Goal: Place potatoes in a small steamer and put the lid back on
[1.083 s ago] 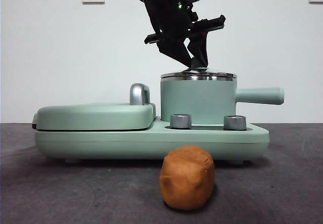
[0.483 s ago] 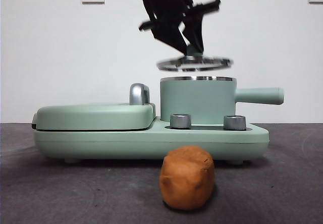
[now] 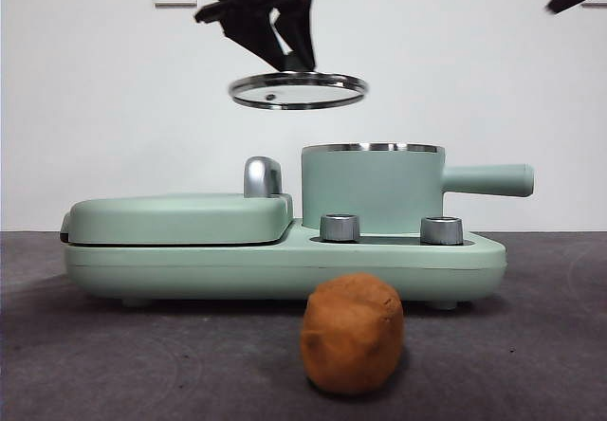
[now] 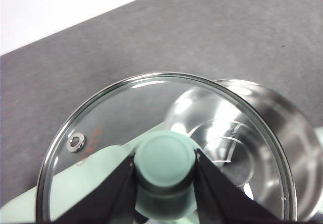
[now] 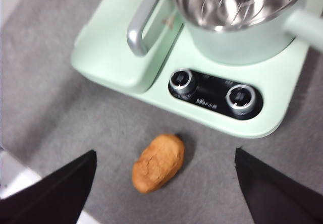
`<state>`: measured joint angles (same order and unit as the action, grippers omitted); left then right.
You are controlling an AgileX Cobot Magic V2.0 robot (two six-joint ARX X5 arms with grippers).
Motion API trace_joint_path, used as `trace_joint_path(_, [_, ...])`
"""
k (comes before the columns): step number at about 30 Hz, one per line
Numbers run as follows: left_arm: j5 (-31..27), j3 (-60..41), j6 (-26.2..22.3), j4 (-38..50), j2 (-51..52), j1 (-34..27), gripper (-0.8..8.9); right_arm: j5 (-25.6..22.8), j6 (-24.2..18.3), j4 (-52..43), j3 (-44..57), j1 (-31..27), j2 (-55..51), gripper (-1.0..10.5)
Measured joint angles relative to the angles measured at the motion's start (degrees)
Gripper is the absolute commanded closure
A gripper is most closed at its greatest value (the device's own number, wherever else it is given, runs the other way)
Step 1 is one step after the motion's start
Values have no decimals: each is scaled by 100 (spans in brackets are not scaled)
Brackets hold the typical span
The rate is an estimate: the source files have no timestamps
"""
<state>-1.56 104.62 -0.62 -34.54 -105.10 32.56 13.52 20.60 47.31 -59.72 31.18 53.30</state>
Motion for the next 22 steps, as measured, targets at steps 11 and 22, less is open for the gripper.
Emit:
trace_joint_path(11, [0,0,0,-348,494,-684,799,-782,988,-46,-103,1355,1637,511])
trace_joint_path(22, [-4,0,0,-686,876,-1051,799,-824,1679,-601,-103,1626,3132,511])
